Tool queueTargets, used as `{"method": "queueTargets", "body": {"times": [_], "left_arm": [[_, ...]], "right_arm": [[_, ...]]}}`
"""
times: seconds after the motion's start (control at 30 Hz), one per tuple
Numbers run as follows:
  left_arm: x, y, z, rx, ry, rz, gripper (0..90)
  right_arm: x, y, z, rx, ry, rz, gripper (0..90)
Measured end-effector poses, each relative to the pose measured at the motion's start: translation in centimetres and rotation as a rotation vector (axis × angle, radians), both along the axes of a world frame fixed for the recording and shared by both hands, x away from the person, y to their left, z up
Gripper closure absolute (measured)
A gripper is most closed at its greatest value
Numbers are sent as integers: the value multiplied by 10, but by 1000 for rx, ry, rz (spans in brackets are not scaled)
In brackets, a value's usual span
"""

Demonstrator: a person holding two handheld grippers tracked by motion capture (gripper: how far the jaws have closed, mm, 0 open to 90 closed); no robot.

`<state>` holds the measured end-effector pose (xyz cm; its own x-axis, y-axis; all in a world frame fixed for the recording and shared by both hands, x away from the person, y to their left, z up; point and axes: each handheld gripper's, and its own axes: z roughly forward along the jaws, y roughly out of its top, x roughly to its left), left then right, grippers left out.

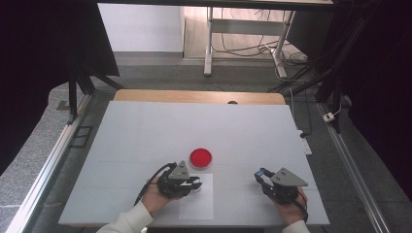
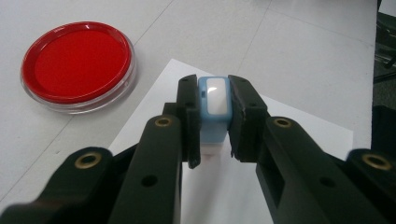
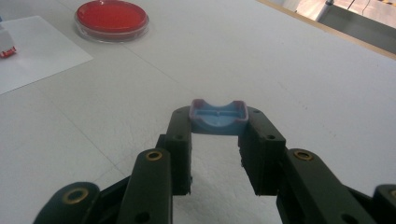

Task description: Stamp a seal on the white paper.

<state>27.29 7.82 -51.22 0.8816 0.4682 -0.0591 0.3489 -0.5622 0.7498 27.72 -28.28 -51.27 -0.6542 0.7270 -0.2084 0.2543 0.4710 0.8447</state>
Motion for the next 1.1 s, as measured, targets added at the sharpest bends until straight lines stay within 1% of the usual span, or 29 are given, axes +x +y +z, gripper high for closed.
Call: {"method": "queueTargets", "body": {"times": [0.63, 0.8, 0.93, 1.03, 1.1], "left_arm": [[0, -2, -2, 12, 5, -1, 756], [-1, -6, -3, 43, 0, 0, 757], [1, -5, -2, 43, 16, 2, 758], [0, -8, -1, 62, 16, 3, 758], [0, -9, 0, 84, 10, -2, 759]], "right_arm": [[0, 0, 0, 2, -1, 2, 650], [0, 0, 0, 1, -1, 3, 650], [0, 0, 0, 2, -3, 3, 650], [0, 0, 0, 3, -3, 3, 650], [-1, 1, 0, 1, -3, 5, 650]]}}
